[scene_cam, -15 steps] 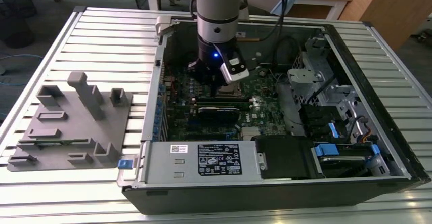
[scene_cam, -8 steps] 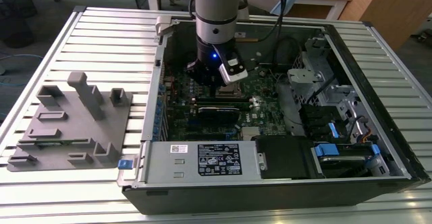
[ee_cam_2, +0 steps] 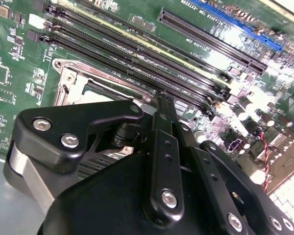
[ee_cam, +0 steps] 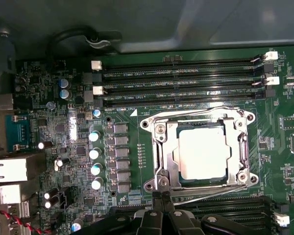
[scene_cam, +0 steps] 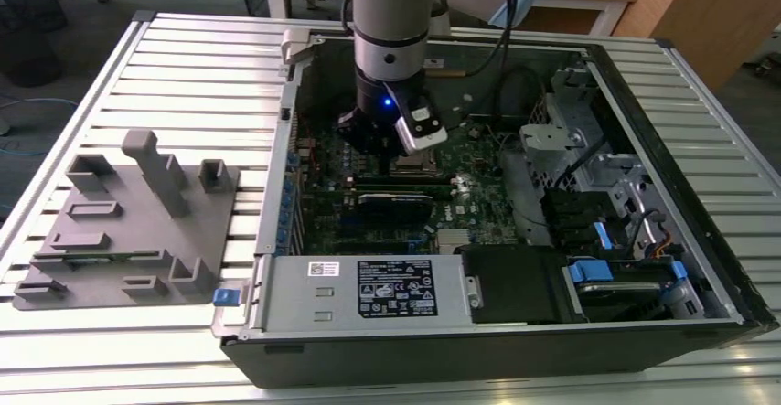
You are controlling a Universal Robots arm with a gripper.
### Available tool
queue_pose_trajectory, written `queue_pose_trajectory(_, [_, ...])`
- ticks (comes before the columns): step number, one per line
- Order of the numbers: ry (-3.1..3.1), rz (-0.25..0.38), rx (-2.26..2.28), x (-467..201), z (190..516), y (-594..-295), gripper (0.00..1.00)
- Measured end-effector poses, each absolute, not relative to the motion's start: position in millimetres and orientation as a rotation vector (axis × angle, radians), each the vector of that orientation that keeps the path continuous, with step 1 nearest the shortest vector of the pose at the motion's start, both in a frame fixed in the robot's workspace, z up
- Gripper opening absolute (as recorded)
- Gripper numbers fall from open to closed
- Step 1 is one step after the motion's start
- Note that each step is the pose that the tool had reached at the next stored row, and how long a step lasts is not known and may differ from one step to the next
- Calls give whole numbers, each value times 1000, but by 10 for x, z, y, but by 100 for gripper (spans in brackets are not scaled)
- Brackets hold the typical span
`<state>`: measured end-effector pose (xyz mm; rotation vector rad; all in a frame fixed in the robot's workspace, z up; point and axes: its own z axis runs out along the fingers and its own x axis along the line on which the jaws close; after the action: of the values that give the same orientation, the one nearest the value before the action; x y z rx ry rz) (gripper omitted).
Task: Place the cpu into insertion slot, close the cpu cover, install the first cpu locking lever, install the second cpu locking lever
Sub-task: 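Install the second cpu locking lever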
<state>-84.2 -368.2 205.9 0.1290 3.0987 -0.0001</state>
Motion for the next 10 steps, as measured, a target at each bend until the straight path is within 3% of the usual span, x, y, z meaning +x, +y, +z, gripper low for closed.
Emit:
queue_pose_trajectory(7, [3099,11,129,-842,2052,-3682,11])
queue_pose_trajectory(10, [3100,59,130,-842,2052,-3681,11])
